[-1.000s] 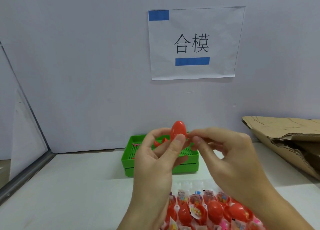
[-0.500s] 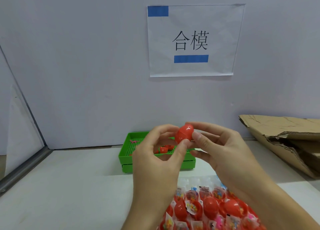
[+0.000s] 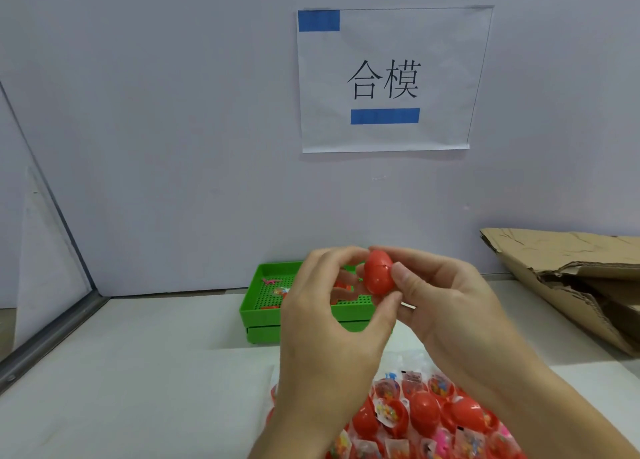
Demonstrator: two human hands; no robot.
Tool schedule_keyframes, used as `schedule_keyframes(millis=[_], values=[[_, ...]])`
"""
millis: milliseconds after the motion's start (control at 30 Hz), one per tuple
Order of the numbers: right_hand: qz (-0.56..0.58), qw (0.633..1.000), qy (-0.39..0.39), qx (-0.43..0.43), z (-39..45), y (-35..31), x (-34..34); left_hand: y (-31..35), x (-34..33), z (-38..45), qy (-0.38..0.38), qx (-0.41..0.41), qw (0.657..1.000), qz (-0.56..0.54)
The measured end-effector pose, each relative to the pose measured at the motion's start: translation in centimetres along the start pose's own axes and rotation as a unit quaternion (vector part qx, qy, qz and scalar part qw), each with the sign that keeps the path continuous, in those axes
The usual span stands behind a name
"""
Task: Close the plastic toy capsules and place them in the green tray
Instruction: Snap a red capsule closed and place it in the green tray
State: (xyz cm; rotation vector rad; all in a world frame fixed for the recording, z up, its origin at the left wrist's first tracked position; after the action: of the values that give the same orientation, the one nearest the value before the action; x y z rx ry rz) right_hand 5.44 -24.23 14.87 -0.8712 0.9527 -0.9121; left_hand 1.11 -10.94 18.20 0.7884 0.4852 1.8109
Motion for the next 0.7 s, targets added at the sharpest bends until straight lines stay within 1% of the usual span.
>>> schedule_keyframes(millis=[67,133,267,333,400,467,567,700], values=[[0.039,0.999,-0.029,-0.016,0.0,0.0,-0.5,-0.1,-0.1,0.1,-0.014,0.010,1.000,0.000],[0.047,0.997,-0.051,-0.019,0.0,-0.4,-0.8,-0.1,-0.3,0.3,-0.034,0.005,0.999,0.008],[0.062,0.995,-0.068,-0.025,-0.2,-0.7,-1.0,0.0,-0.5,0.5,-0.060,0.004,0.998,0.022],[0.072,0.993,-0.083,-0.030,-0.3,-0.8,-1.3,0.2,-0.4,0.5,-0.062,0.000,0.998,0.027],[0.069,0.993,-0.095,-0.033,-0.4,-0.9,-1.7,0.3,0.1,0.6,-0.048,-0.006,0.998,0.038],[0.021,0.997,-0.071,-0.038,-0.4,-0.9,-1.4,0.2,0.7,0.7,-0.030,-0.006,0.997,0.066],[-0.125,0.992,0.003,-0.026,-0.6,-1.4,-0.3,0.2,1.0,0.7,-0.017,-0.015,0.994,0.107],[-0.220,0.975,0.019,0.011,-0.9,-2.4,-0.6,0.0,0.6,0.5,-0.030,-0.028,0.986,0.160]])
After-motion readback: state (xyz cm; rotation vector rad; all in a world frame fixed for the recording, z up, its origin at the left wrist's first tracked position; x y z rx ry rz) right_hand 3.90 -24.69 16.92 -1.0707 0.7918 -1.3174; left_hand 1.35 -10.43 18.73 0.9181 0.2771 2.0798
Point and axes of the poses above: each hand's wrist, its own z-axis towards the middle knuckle, its own x-axis out of the back of the hand, y = z × x, the point moved 9 cm from there along z, towards the middle knuckle, and after that the axes turned 7 degrees about -y, right-handed, at the moved point
